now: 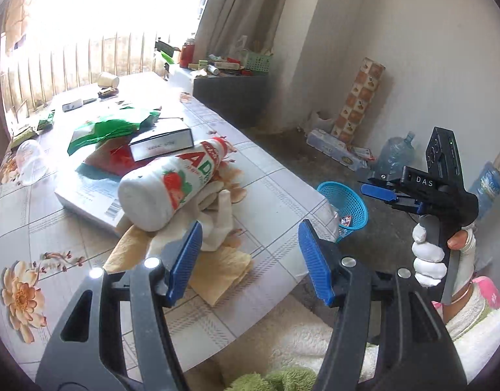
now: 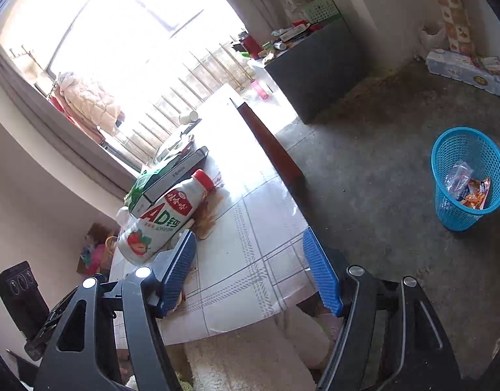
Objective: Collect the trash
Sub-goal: 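Grasp the tan paper with the left tool while the right tool grasps the white cloth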
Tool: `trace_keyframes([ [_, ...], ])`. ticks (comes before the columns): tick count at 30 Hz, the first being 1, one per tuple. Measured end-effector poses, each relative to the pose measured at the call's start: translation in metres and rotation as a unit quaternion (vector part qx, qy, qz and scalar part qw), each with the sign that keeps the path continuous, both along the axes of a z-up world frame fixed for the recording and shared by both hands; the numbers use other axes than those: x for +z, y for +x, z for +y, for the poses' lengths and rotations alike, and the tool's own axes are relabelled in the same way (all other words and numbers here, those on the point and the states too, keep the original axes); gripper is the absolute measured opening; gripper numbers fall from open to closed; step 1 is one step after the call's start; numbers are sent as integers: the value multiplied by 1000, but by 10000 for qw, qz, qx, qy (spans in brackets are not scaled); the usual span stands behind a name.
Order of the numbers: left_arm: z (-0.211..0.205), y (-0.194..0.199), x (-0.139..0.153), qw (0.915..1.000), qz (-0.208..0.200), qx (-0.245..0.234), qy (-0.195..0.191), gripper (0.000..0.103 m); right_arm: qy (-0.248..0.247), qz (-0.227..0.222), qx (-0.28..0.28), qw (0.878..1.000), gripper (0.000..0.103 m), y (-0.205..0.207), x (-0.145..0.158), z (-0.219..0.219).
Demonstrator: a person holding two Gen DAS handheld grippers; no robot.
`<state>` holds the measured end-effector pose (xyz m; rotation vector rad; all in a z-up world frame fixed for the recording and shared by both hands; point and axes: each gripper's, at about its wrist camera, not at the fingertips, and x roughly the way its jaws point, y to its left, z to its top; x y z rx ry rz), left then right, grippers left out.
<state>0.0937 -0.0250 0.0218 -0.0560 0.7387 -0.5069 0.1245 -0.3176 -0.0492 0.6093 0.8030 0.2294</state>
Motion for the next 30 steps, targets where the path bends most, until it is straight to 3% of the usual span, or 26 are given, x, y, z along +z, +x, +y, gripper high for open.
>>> trace_keyframes([
  [4, 49, 5, -19, 9968, 253, 697, -303, 58, -230, -8, 885, 9958, 67, 12, 8, 64],
  [9, 69, 25, -42, 9926, 518, 999, -447, 57, -707, -45, 1701, 9829, 67, 20, 12, 130],
  [12, 68, 32, -60, 9916, 644, 1041, -420, 55, -1094, -39, 1889, 9759, 67, 28, 9, 156],
  [17, 70, 42, -78, 9893, 950, 952, -558, 38, -1362, 16, 2205, 9658, 67, 47, 1, 193],
  [24, 80, 39, -86, 9882, 988, 1018, -575, 36, -2065, 89, 2541, 9448, 67, 60, -15, 226],
  [25, 80, 41, -87, 9879, 1011, 1026, -574, 36, -2113, 111, 2536, 9439, 65, 61, -17, 226],
  [30, 83, 42, -91, 9874, 1062, 1046, -533, 36, -2018, 185, 2540, 9457, 31, 63, -20, 230],
])
